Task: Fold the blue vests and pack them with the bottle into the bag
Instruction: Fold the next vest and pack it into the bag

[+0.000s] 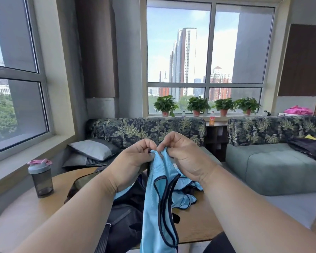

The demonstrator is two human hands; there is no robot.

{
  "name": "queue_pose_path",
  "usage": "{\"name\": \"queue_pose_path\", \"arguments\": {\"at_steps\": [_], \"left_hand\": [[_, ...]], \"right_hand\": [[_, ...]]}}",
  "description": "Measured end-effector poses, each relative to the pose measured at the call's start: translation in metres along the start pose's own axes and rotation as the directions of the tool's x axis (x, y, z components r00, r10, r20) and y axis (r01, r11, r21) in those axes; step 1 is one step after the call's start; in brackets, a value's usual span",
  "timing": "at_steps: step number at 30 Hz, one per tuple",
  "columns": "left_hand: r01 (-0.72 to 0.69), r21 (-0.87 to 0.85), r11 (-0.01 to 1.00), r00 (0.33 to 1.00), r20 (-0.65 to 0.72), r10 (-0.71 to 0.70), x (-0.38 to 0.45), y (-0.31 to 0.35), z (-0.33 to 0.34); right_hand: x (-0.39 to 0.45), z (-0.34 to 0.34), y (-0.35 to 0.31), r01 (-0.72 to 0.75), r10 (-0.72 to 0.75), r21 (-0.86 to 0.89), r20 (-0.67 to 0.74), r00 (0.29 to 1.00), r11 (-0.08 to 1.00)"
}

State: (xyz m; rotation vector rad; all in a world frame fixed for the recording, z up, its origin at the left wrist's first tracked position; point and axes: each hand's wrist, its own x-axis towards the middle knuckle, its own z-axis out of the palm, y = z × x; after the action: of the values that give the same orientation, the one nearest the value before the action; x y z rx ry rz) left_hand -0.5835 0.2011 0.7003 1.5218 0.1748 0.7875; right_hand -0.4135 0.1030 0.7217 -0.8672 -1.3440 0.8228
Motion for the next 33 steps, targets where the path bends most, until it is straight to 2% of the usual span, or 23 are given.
{"name": "queue_pose_path", "arguments": {"at_steps": [4,7,10,12,14,16,19,28,33], "left_hand": [[-0.071,-0.063,0.996,0.993,-0.099,0.064,-0.003,-0.011,0.003],[-0.099,-0.074,0.992,0.978,-0.192,0.084,-0.005,-0.012,0.006],[-0.06,-0.121,0.991,0.99,-0.132,0.044,-0.008,-0.011,0.009],[-0.038,-0.164,0.986,0.996,-0.091,0.023,-0.009,-0.012,0.008],[-0.029,-0.164,0.986,0.996,-0.091,0.014,-0.01,-0.012,0.005],[-0.033,-0.152,0.988,0.993,-0.121,0.014,-0.01,-0.013,0.003],[-0.066,-0.163,0.984,0.978,-0.208,0.032,-0.011,-0.01,-0.002],[-0.118,-0.177,0.977,0.941,-0.334,0.053,-0.012,-0.006,-0.013],[-0.119,-0.165,0.979,0.939,-0.339,0.057,-0.011,-0.004,-0.013]], "right_hand": [[0.003,0.007,0.003,0.034,-0.028,0.095,-0.06,0.998,0.995],[0.004,0.01,0.006,0.038,-0.033,0.105,-0.049,0.998,0.994],[0.003,0.015,0.005,0.03,-0.028,0.104,-0.028,0.999,0.994],[0.003,0.018,0.003,0.046,-0.044,0.035,-0.041,0.998,0.998],[0.003,0.018,0.003,0.056,-0.067,-0.13,-0.083,0.994,0.99],[0.002,0.016,0.004,0.041,-0.081,-0.257,-0.147,0.986,0.966],[-0.007,0.013,0.014,0.019,-0.092,-0.298,-0.232,0.968,0.954],[-0.06,0.016,0.091,-0.186,0.118,-0.363,-0.2,0.973,0.913],[-0.06,0.017,0.112,-0.163,0.13,-0.536,-0.099,0.987,0.828]]}}
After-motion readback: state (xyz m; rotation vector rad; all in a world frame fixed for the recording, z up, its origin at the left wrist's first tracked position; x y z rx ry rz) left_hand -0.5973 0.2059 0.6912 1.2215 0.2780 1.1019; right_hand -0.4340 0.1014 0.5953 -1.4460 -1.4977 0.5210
